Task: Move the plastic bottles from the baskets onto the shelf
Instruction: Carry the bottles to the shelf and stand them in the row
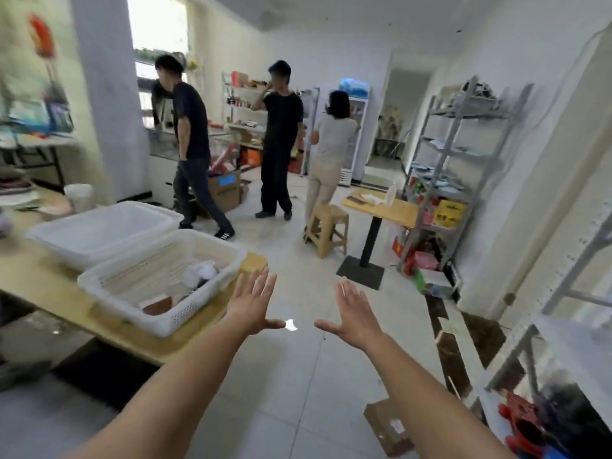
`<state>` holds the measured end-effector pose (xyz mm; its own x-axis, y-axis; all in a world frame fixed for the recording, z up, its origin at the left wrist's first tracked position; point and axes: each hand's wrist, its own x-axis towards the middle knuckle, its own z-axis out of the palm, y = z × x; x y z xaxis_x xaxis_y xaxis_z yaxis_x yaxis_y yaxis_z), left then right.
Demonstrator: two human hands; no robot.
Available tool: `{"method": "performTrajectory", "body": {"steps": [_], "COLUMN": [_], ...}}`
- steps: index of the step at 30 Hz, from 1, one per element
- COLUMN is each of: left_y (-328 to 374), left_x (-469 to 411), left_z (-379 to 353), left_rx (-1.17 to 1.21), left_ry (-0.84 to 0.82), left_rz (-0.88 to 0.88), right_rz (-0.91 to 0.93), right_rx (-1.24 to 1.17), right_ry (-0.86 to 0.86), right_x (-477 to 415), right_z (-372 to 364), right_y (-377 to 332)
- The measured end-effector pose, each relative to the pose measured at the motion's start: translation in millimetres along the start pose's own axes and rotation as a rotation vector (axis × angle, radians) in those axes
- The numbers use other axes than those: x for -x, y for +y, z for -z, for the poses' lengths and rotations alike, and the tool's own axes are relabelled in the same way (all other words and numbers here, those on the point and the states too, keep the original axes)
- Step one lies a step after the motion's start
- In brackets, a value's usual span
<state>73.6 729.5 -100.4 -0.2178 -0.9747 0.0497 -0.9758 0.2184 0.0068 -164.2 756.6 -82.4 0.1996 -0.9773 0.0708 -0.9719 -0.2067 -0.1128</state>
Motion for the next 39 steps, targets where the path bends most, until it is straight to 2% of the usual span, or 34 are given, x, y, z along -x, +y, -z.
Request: {"method": "performTrajectory", "body": {"steps": [7, 21, 33, 39], "left_y": [-52, -112, -222, -286], "left_x": [-37, -61, -102, -127], "left_z": [1, -21, -49, -60], "left_rx": [-0.008, -0.041, 0.036, 0.058], "left_ry": [0.021, -0.088, -0.134, -0.156], "left_rz": [0.228, 0.523, 0.651, 0.664], "right_rz": [0.202, 0.496, 0.62, 0.625], "right_rx": [-0.045, -0.027, -0.03, -0.022], "right_ry": [0.004, -0.077, -0.162, -0.174], "right_x": [-100, -227, -342, -407], "right_z": [-3, -43, -88, -106], "right_y": [-22, -63, -150, -193]}}
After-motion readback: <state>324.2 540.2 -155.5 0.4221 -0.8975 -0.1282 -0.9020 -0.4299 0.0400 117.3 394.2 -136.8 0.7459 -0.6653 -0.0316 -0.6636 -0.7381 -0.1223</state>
